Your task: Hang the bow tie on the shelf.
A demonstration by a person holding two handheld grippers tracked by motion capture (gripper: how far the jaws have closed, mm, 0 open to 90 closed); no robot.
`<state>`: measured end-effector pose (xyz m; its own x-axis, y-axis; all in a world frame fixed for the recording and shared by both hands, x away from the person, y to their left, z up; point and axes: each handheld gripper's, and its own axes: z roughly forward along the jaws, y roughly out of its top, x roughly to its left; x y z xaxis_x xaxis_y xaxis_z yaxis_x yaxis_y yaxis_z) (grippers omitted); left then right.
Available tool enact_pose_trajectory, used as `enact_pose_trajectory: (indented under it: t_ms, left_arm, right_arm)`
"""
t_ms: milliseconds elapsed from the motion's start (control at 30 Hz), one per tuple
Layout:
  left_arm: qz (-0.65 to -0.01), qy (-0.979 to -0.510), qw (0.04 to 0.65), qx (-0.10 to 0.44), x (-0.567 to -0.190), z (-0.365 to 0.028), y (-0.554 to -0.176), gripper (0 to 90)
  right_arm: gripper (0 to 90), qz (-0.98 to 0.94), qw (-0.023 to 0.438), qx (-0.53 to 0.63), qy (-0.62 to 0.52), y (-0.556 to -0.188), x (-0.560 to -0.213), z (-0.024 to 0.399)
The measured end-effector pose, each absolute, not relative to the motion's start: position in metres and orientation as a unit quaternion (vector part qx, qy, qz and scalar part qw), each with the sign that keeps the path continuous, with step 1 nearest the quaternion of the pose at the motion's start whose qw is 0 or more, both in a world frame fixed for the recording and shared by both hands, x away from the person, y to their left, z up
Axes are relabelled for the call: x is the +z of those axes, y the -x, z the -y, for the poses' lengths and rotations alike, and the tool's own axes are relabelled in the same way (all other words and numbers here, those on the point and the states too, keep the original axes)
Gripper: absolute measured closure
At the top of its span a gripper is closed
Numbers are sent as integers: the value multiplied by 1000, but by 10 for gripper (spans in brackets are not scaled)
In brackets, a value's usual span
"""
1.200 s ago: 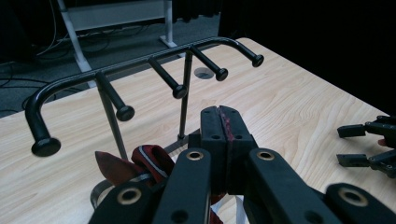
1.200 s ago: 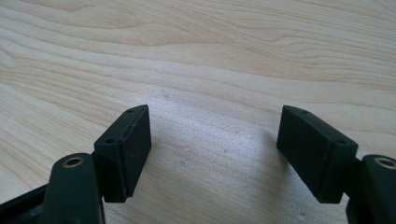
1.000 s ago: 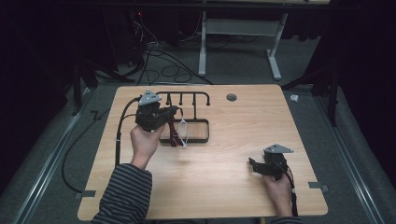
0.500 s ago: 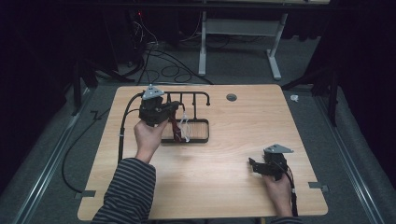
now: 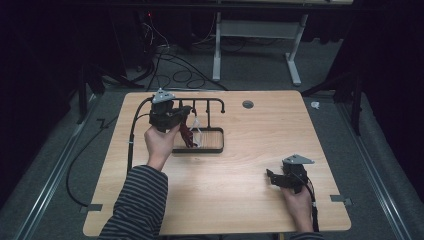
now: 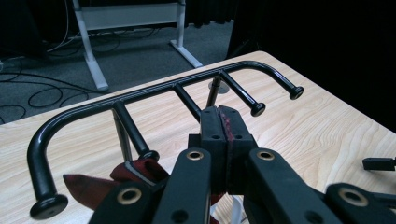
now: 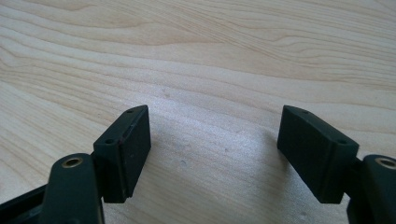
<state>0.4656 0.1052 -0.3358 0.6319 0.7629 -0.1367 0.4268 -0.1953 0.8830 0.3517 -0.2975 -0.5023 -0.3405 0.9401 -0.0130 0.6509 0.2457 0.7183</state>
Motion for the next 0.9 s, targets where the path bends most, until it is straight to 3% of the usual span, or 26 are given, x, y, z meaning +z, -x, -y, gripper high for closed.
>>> enact_pose_trajectory:
  t_ms: [900]
  left_arm:
    - [-412,-751,479,190,-342,-95,-486,887]
  right_arm:
    - [269,-755,228,316,-527,-351,-502,297]
